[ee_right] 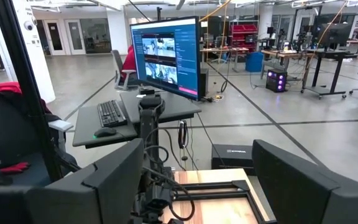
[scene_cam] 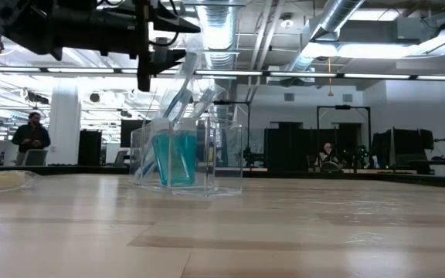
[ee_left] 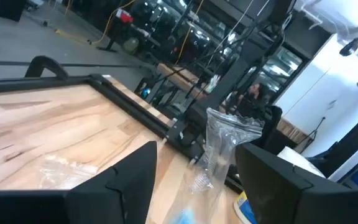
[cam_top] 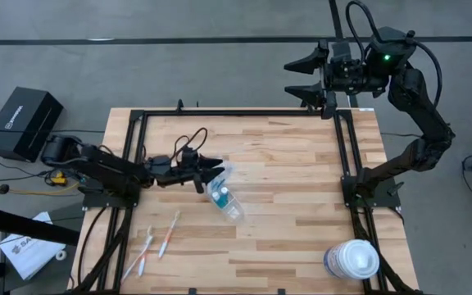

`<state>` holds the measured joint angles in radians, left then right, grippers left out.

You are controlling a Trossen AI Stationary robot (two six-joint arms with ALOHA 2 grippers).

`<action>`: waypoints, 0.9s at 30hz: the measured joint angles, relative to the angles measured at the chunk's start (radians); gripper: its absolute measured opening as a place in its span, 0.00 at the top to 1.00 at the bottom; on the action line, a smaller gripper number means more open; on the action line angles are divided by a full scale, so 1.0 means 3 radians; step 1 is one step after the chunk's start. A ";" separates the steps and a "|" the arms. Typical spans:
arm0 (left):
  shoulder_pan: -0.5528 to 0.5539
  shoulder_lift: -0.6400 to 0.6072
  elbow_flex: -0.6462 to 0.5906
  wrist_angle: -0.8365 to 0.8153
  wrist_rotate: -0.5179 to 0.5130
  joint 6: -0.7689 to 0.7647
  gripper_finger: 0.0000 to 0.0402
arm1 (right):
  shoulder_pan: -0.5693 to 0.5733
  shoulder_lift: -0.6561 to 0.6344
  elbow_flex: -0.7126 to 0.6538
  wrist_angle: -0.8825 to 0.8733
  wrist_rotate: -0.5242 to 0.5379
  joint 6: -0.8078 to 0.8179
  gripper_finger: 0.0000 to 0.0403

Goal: Pick & Place toothbrushing station
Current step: Put the blue toothbrush into the transparent organizer, then put the right orange toothbrush into the transparent organizer

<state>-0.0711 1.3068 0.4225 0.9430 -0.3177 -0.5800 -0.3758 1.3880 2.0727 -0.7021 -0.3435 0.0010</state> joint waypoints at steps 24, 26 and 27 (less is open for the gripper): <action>-0.0047 -0.0502 -0.0614 -0.0121 0.0094 -0.0479 0.46 | 0.0001 0.0001 0.0000 0.0036 0.0000 0.0001 0.28; -0.0088 -0.0502 -0.0597 -0.0118 0.0094 -0.0559 0.46 | 0.0001 0.0001 0.0000 0.0055 0.0001 0.0013 0.28; -0.0112 -0.0502 -0.0589 -0.0118 0.0097 -0.0649 0.46 | 0.0000 0.0001 0.0000 0.0070 0.0001 0.0013 0.28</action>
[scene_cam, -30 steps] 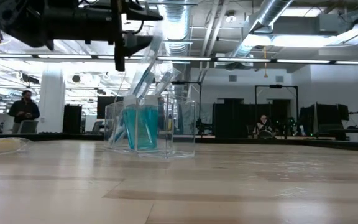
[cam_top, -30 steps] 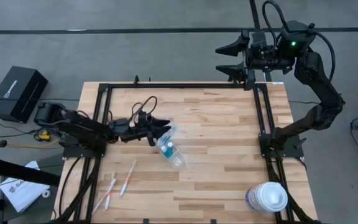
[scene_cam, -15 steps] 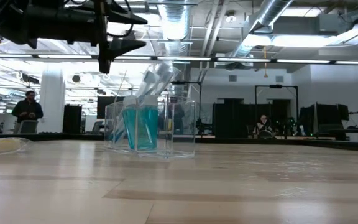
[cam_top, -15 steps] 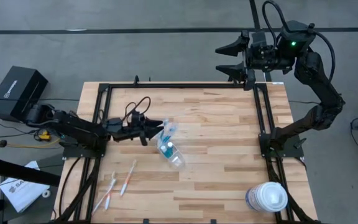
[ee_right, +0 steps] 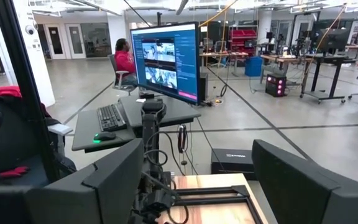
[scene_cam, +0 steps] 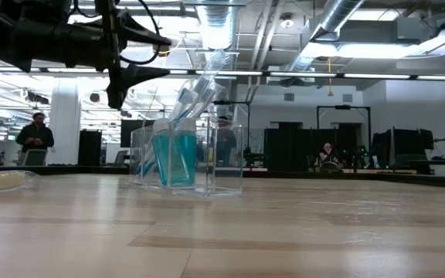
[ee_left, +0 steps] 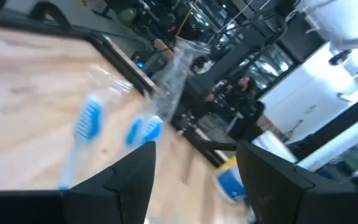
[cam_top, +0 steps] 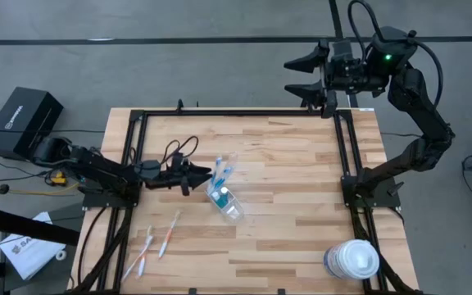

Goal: Pick & Place toothbrushing station
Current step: Put the right orange toothbrush into the transparent organizer

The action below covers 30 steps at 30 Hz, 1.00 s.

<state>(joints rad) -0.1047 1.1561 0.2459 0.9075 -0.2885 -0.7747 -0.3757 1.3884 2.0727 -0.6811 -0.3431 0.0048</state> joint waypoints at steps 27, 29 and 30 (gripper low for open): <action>-0.0300 -0.0511 0.0008 -0.1668 0.0383 -0.0926 0.46 | 0.0001 0.0000 0.0000 0.0067 0.0000 -0.0059 0.28; -0.0233 -0.0775 0.0010 -0.1821 0.0384 -0.0854 0.46 | 0.0001 0.0000 0.0000 0.0070 0.0000 -0.0076 0.28; -0.0206 -0.0911 0.0010 -0.1949 0.0395 -0.0832 0.46 | 0.0001 0.0000 0.0000 0.0075 0.0000 -0.0076 0.28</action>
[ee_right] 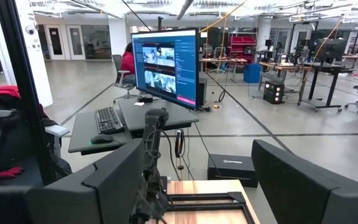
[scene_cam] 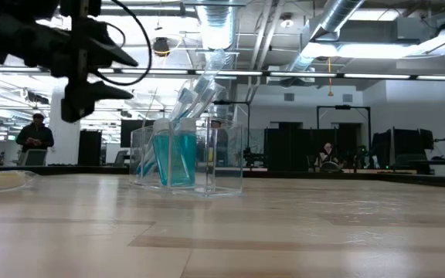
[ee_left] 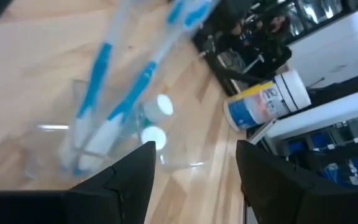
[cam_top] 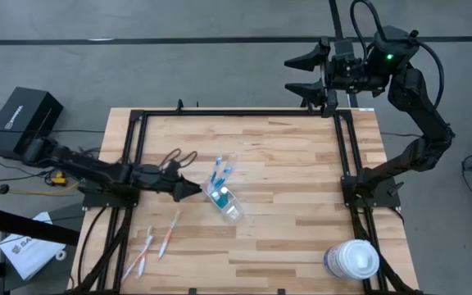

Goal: Pick & Place toothbrushing station
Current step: Put the right orange toothbrush into the transparent organizer

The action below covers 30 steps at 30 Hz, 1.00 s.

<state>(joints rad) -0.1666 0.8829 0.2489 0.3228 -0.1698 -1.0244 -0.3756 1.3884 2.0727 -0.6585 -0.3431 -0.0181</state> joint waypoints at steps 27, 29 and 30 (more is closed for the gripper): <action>-0.0204 -0.0492 -0.0001 -0.2346 0.1443 -0.0898 0.55 | 0.0004 0.0022 -0.0003 0.0005 0.0011 0.0100 0.28; -0.0268 -0.0489 -0.0001 -0.2348 0.1453 -0.0994 0.53 | 0.0004 0.0025 -0.0003 0.0002 0.0011 0.0100 0.28; -0.0304 -0.0489 -0.0001 -0.2342 0.1455 -0.1057 0.52 | 0.0004 0.0025 -0.0003 0.0002 0.0011 0.0100 0.28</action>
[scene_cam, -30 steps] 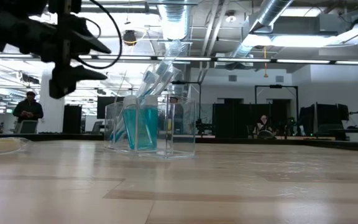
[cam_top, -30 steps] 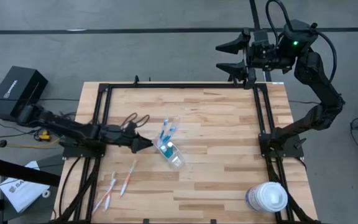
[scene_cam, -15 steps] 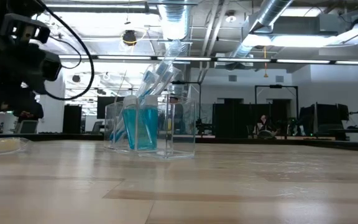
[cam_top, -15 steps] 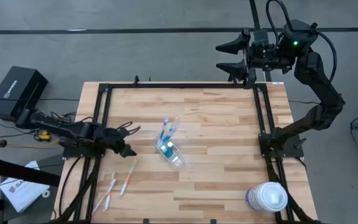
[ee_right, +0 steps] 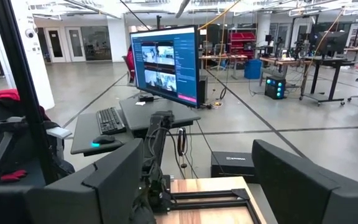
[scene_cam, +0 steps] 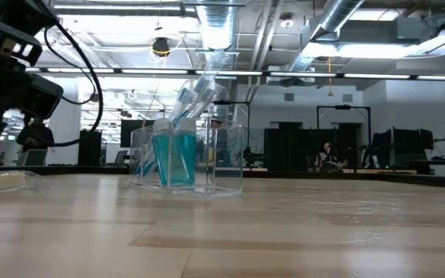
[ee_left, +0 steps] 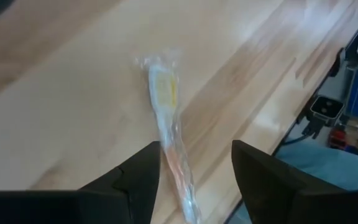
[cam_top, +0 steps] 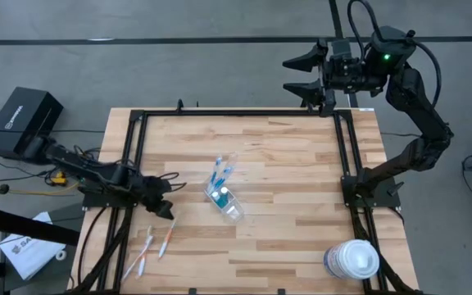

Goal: Pick & Place toothbrushing station
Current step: Put the right orange toothbrush into the transparent organizer

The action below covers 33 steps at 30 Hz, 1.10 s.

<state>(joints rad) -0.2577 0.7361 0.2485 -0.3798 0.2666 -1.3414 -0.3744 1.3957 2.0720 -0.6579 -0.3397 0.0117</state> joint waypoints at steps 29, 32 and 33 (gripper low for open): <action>-0.0700 0.1265 0.0000 0.1179 -0.0084 -0.0917 0.51 | 0.0000 -0.0002 0.0001 -0.0113 -0.0013 -0.0075 0.28; -0.0779 0.1265 0.0000 0.1194 -0.0085 -0.0999 0.51 | 0.0000 -0.0002 0.0001 -0.0113 -0.0012 -0.0119 0.28; -0.0802 0.1265 0.0000 0.1200 -0.0086 -0.1034 0.52 | 0.0000 -0.0002 0.0001 -0.0113 -0.0013 -0.0146 0.28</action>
<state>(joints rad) -0.4982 1.1156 0.2485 -0.0198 0.2409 -1.6516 -0.3744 1.3952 2.0724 -0.6918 -0.3435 -0.0319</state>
